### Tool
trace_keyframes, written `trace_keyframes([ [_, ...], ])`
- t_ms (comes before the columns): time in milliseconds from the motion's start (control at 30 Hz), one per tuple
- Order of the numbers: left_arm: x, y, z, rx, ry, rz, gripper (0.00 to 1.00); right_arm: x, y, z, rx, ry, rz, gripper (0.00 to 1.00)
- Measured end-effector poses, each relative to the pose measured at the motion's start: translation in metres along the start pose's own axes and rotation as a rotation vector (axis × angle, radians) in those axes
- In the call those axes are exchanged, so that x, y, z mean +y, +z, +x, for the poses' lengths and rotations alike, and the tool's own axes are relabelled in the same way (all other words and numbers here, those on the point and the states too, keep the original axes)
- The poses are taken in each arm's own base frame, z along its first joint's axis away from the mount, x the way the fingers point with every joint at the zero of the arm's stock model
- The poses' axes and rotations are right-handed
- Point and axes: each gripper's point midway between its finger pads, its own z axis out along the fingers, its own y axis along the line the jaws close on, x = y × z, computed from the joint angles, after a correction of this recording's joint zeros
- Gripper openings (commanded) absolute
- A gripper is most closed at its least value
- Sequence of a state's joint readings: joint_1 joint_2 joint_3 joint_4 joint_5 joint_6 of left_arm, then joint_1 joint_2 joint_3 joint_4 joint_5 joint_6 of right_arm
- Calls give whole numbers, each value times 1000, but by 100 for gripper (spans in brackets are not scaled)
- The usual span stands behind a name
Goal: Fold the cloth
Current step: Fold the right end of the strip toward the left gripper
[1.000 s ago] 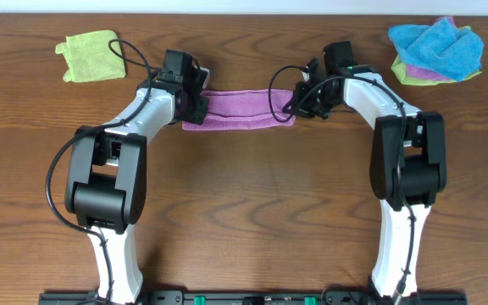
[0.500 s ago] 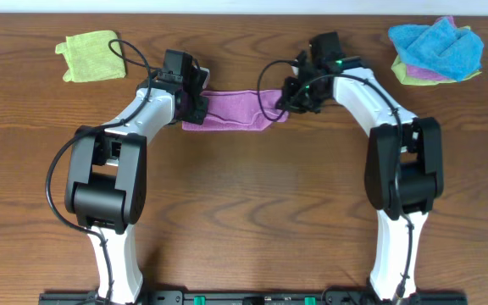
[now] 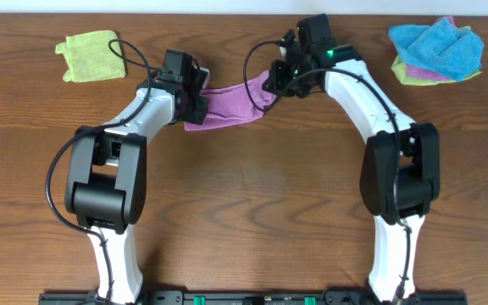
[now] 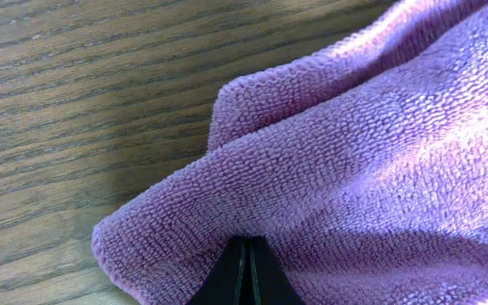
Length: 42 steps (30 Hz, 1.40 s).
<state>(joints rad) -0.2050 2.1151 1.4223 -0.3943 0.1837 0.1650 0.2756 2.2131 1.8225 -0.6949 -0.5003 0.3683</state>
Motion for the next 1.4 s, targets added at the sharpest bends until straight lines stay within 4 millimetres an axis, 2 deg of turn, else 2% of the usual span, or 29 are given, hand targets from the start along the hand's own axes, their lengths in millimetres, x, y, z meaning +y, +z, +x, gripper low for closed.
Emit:
trace_keyframes([
  [233,0,0,0,0,-8,0,6,13,3,4,6,-18,-10,2],
  [433,0,0,0,0,-11,0,6,36,13,14,20,-64,-31,2],
  [600,0,0,0,-1,-11,0,6,55,20,14,0,-109,-58,2],
  [1000,10,-4,-1,-10,-50,44,6,60,21,11,-17,-119,-67,2],
  [1100,18,-12,-12,-26,-65,44,6,60,21,10,-18,-120,-68,2],
  [1400,29,-50,-63,-124,-88,57,5,61,22,11,-18,-120,-68,2],
])
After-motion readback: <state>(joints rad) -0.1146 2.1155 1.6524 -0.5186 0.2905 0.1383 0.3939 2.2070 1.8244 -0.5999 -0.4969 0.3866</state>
